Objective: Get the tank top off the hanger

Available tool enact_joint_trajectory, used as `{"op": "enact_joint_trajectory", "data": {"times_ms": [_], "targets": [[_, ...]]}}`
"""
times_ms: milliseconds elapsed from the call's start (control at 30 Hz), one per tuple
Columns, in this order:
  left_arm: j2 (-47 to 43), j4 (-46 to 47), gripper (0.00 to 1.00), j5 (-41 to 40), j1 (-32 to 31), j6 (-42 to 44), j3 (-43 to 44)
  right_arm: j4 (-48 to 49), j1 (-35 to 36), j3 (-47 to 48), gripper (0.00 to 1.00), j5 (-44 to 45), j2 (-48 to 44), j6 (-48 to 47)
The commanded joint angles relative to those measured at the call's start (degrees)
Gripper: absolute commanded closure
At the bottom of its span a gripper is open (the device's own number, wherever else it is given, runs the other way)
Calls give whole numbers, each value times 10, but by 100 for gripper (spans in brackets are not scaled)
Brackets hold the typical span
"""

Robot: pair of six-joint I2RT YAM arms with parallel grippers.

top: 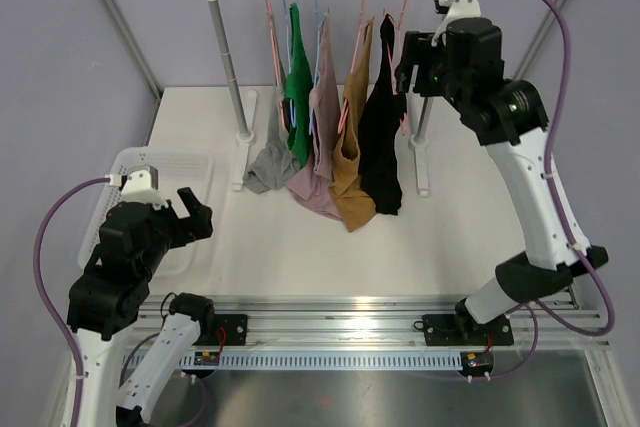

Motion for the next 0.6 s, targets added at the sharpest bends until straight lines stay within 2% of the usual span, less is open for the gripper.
{"op": "enact_joint_trajectory", "data": {"times_ms": [0,133,200,267,300,500,567], "targets": [[-9,19,1,19,-2,12,-5,1,3,61,25,29,62,-46],[-8,22,1,25,-2,14,-7,-7,0,126,30,40,134,-67],[-8,22,1,26,-2,15,-7,-20,-1,152,42,47,172,-70],[-8,22,1,29,-2,15,-7,-26,-2,186,48,53,194,-74],[-9,22,1,33,-2,15,-7,-26,-4,198,58,55,207,-76],[-16,27,1,35,-2,17,-14,-13,-8,190,67,61,220,-72],[-14,28,1,39,-2,17,-14,-10,-10,188,74,62,220,-72]]}}
